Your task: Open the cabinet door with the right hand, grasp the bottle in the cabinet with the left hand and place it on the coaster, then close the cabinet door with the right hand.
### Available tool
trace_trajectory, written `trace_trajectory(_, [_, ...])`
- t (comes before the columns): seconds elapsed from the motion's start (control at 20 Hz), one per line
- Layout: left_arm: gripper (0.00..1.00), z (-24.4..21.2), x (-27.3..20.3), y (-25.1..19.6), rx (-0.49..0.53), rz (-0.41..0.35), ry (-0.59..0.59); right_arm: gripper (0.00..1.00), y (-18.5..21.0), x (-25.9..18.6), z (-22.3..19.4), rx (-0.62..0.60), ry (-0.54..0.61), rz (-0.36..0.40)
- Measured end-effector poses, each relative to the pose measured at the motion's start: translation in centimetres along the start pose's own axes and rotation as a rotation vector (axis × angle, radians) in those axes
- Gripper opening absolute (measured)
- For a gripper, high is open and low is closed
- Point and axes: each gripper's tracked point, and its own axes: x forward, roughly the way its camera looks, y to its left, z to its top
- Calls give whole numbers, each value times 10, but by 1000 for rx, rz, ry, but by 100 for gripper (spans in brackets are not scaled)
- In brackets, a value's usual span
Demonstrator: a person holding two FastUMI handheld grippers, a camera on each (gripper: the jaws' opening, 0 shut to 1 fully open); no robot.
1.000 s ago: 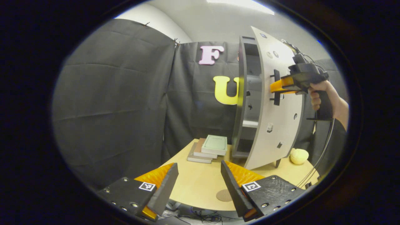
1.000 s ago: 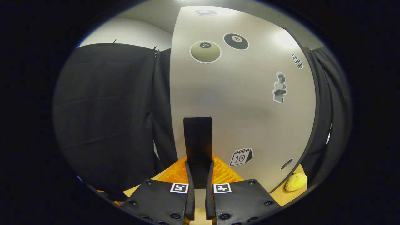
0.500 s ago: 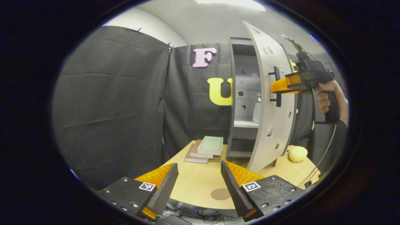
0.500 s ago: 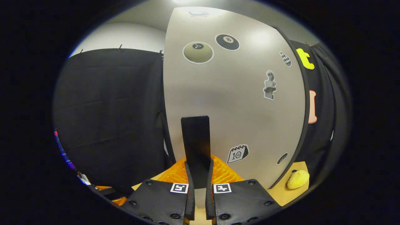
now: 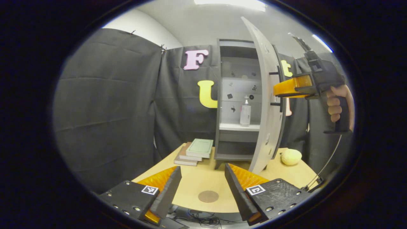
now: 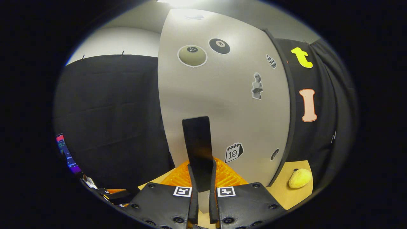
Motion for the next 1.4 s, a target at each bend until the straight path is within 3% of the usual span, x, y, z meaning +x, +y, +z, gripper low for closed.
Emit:
trace_trajectory(0.25, [83,8,1,-36,-39,-62,-17,15,-5,-2,1,-3,2,9])
trace_trajectory(0.65, [82,26,10,-59,23,-124,-17,12,-18,-15,1,34,-47,-30])
trace_trajectory(1.0, [82,27,38,-83,61,-215,3,14,-38,-25,4,52,-85,-170])
trace_trajectory(1.2, [85,36,55,-102,67,-296,-8,14,-72,-31,2,37,-81,-337])
trace_trajectory(1.25, [83,41,57,-102,70,-311,-17,0,-77,-40,4,45,-92,-380])
trace_trajectory(1.3, [82,46,59,-103,73,-325,-26,4,-81,-45,3,51,-93,-413])
trace_trajectory(1.4, [84,50,65,-103,88,-343,-34,3,-70,-39,0,105,-89,-386])
